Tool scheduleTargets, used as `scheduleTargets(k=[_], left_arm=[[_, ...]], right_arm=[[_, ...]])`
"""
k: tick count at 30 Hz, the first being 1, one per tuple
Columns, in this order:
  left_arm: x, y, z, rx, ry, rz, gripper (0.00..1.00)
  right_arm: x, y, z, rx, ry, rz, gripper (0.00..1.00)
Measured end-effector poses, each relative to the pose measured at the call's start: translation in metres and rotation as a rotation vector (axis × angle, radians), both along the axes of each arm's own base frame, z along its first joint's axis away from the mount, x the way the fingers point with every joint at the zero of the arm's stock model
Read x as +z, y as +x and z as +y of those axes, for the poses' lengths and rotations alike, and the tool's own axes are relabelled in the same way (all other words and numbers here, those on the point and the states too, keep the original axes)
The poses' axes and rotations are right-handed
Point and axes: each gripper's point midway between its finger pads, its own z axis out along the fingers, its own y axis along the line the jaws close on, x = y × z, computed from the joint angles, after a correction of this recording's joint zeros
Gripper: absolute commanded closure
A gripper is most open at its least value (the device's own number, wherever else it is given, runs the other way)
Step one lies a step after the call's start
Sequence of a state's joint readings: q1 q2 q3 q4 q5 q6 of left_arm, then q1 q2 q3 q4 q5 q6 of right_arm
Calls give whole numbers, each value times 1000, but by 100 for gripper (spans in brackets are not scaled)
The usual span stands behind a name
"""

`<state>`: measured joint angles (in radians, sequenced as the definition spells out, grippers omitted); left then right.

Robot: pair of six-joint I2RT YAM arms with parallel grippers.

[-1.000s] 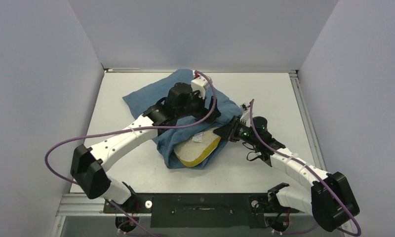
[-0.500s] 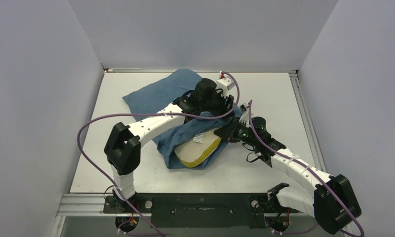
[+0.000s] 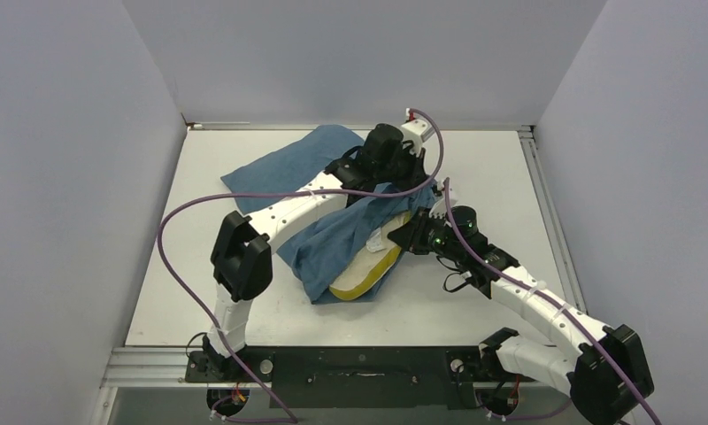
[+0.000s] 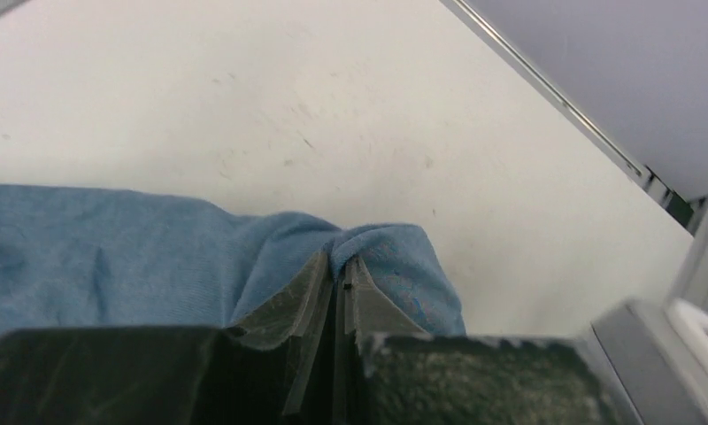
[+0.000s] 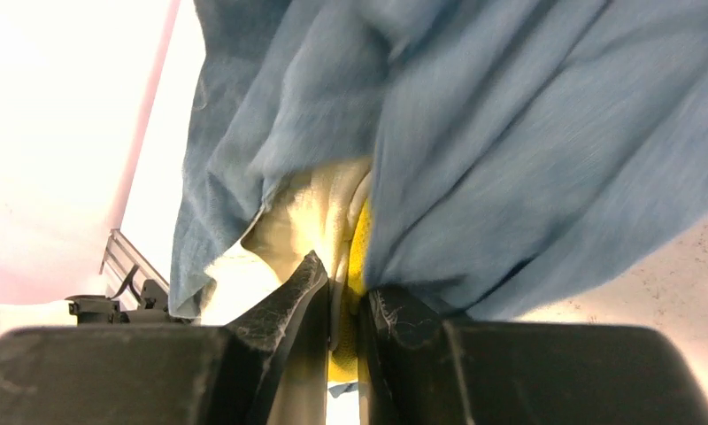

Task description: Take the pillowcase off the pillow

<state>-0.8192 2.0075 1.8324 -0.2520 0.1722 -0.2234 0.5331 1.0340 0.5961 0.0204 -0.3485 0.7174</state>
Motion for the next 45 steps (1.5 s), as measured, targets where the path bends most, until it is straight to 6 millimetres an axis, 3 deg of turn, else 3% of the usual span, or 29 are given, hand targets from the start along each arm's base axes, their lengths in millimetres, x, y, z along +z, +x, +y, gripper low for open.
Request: scheduleTargets(k=[8,16,24,32,40,45], left_arm=[[18,53,-14,135,-3,-106,100],[-21,88,-7,243,73,-101,100],[-38,128,39,360,94,-68,100],[-85,140,82,456,201,-15,98],[-88,151,112,548,256,-17,96],[-96,159,144,611,302,19,86]], right_arm=[[14,-6,6,22,-45,-2,95],[27,0,0,-17,-121,8,95],[34,6,-12,-80,-175,1,95],[37,7,-18,-108,-183,-11,95],[45,8,-10,-82,-146,-31,95],[53,7,-12,-90,-135,-62,95]])
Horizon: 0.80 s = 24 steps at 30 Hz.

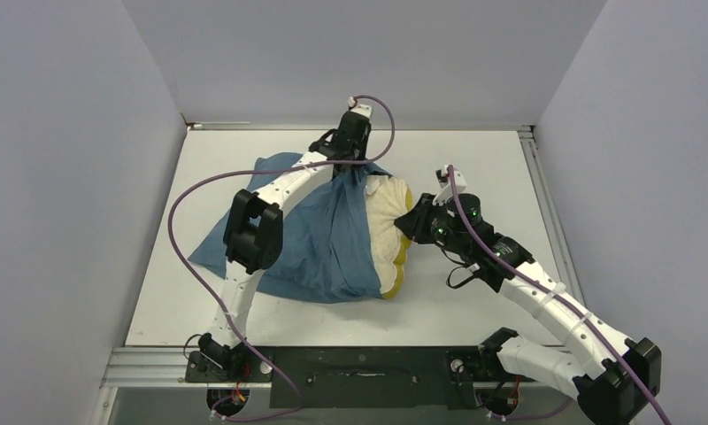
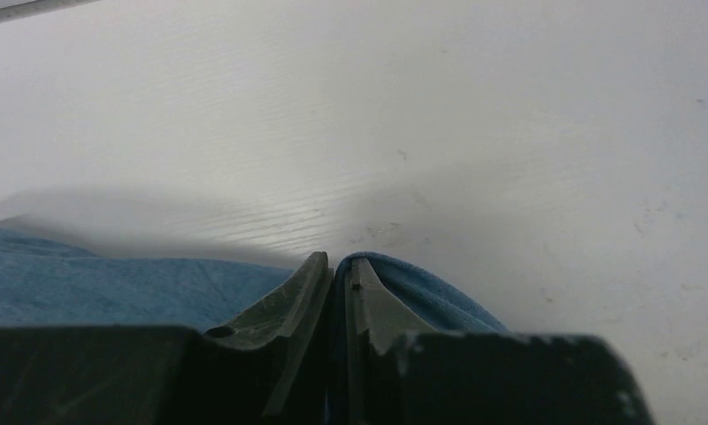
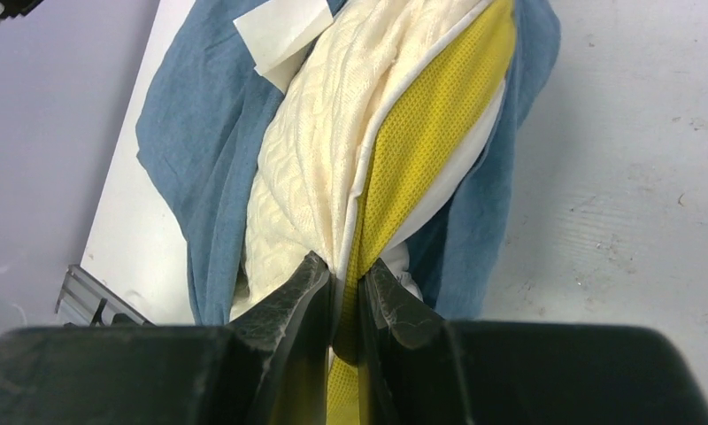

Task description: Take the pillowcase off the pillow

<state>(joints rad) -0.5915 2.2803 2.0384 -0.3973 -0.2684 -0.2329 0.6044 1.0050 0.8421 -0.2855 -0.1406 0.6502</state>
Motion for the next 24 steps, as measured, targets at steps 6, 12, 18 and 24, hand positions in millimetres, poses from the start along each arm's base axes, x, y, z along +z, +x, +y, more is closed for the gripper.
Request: scheduleTargets(k=[6,12,18,24], left_arm=[[8,-1,46,80,51,13,51],[36,-38,95,130,-4,-16,33],[116,-84,118,145,-232,-194,24],[181,-150,75,3,-455,-337,23]], right_arm=[[1,-7,1,16,24,-31,95],[-27,-14,3,27,22,20,95],[-37,-11,7,24,25,36,95],[-45,0,13,20,28,36,95]])
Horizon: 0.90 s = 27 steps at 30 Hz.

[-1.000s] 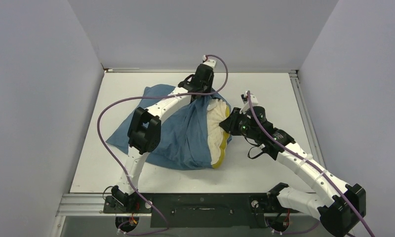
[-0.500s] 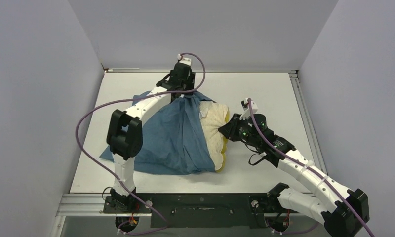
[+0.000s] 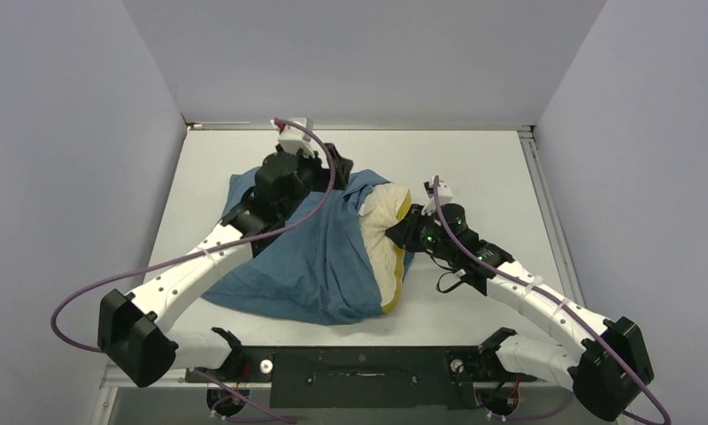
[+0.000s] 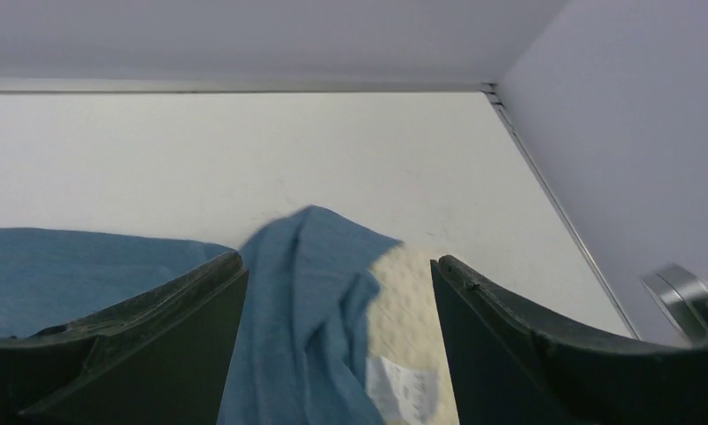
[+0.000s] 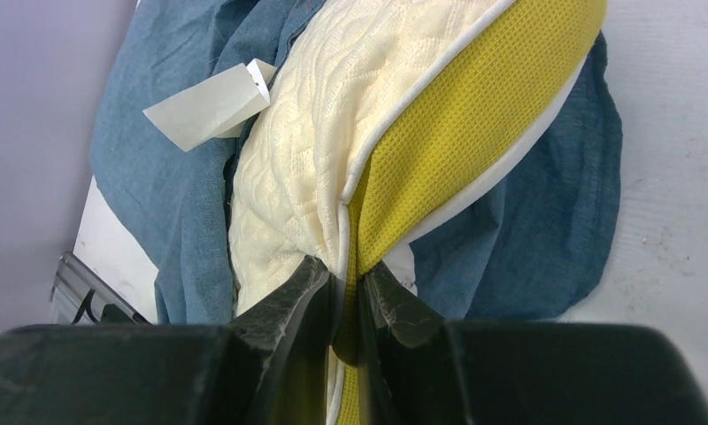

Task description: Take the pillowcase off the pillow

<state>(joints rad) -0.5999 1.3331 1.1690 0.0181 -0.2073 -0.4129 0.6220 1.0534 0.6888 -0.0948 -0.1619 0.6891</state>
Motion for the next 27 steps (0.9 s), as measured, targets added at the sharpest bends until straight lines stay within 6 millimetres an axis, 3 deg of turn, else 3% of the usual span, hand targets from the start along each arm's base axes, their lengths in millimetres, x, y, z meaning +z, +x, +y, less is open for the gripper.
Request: scheduleTargets(k=[3,5,16,23,27], left_arm=[[-12,-39,-23,-88,-26,16,23],[-27,-55,-27,-114,-22,47,23],[-120,-145,5,-184,1,275,28],[-152,-180,-6,-292,-17,399,32],[-172,-192,-21,-347,-32,468,41]], right_arm=[[-1,6,2,-2,3,-10,95],[-1,8,1,-4,0,-13,95],[19,26,-13,-38,-1,-72,95],[17,29,-20,-59,-9,-62,95],[18,29,-21,-58,-8,-60,95]])
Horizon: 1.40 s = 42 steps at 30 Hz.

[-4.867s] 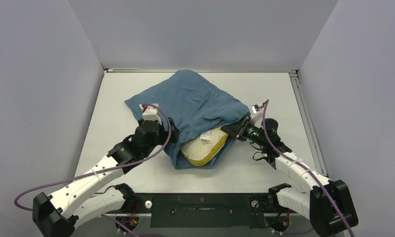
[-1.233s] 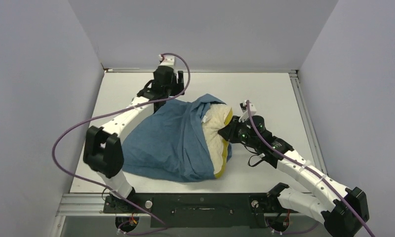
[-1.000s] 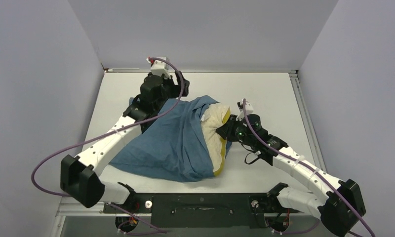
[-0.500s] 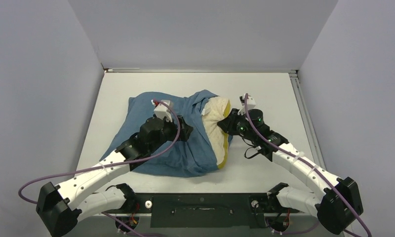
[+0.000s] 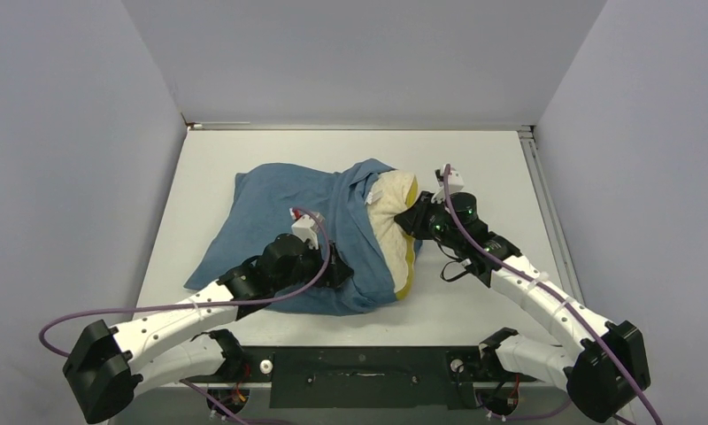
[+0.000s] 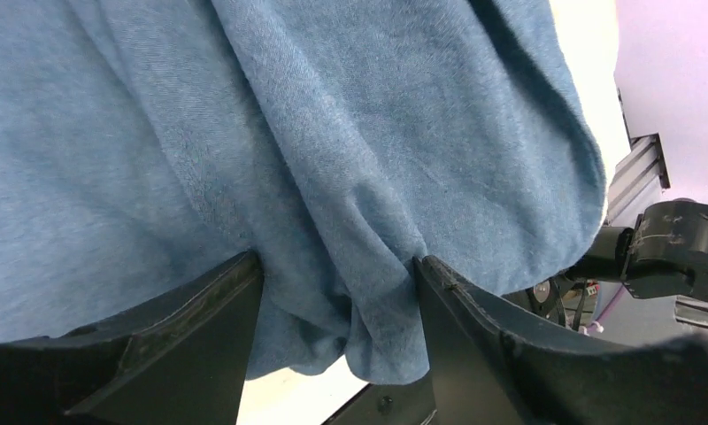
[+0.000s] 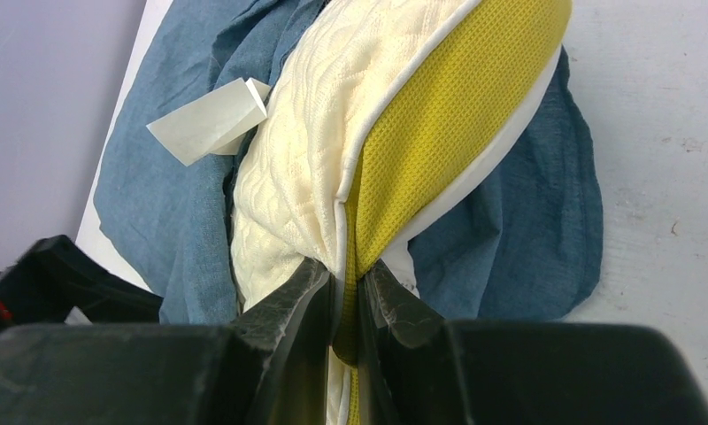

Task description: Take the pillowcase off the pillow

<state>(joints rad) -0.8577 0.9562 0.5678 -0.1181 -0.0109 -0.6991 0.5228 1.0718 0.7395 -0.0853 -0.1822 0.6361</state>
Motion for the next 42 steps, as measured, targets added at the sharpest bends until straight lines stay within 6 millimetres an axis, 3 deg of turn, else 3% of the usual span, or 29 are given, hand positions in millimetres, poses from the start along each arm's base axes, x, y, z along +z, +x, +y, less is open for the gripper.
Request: scheduleTargets(k=[5,6,10,13,22,28,30,35,39,42], left_arm=[[-15,3,-14,-9,-2,39,94],[-17,4,-14,-4,2,41,100],[-24,11,-7,46,28,18,100],[-32,18,11,130,67,-13,100],[-34,41,86,479,89,-121,100],[-46,45,118,643,14,-97,100],[-49,46,127,683,-23,-84,91],[-46,49,139,714,-70,-83,50],[-49,47,140,678,-17,-80,38],[-37,49,133,629,12,-83,30]], right_arm=[[6,1,0,1,5,-5,95],[6,2,-2,-4,0,-1,95],[7,6,-16,-29,-31,22,95],[16,10,-27,-47,-42,29,95],[83,16,-55,-46,56,-35,95],[98,16,-69,-24,155,-11,95],[98,14,-70,-14,171,1,95],[99,11,-66,25,192,-6,95],[84,13,-67,37,204,4,95],[72,12,-65,48,204,25,95]])
